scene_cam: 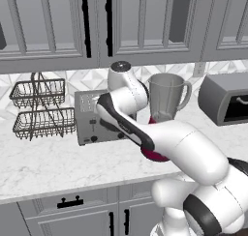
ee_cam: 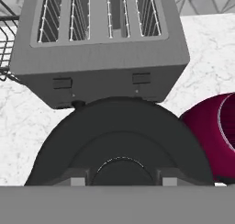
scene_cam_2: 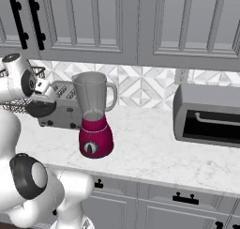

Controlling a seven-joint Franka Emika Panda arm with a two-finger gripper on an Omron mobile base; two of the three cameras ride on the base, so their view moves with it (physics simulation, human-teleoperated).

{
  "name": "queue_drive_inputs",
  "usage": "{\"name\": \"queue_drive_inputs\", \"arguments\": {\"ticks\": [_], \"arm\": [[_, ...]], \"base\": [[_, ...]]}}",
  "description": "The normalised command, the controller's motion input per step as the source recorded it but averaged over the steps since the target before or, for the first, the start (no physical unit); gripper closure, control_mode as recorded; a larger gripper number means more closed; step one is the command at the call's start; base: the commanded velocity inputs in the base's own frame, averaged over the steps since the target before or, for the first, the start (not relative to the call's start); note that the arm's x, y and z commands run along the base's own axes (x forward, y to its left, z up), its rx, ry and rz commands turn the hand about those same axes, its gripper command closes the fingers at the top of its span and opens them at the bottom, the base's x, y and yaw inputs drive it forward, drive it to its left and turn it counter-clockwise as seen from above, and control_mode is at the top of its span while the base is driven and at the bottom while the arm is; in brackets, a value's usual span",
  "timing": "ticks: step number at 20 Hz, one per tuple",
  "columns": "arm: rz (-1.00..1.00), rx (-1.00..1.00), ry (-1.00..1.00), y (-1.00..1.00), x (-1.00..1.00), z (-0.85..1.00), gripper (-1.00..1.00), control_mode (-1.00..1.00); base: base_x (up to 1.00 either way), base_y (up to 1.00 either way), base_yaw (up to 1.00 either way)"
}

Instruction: Close the lid blender by securely placing the lid on top.

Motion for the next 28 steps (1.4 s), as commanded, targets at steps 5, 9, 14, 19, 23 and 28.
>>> {"name": "queue_drive_inputs", "arguments": {"ticks": [5, 9, 14, 19, 23, 28], "arm": [[0.03, 0.00, -0.04, 0.00, -0.12, 0.64, 1.00, -1.00], [0.00, 0.00, -0.01, 0.00, -0.15, 0.45, 1.00, -1.00], [0.00, 0.00, -0.09, 0.00, -0.14, 0.51, 1.00, -1.00], [0.00, 0.00, -0.08, -0.12, -0.17, 0.50, 1.00, -1.00], [0.00, 0.00, -0.09, -0.36, -0.13, 0.46, 1.00, -1.00], [0.00, 0.00, -0.09, -0.47, -0.06, 0.40, 1.00, -1.00]], "base": [[0.00, 0.00, 0.00], [0.00, 0.00, 0.00], [0.00, 0.00, 0.00], [0.00, 0.00, 0.00], [0.00, 0.00, 0.00], [0.00, 0.00, 0.00]]}}
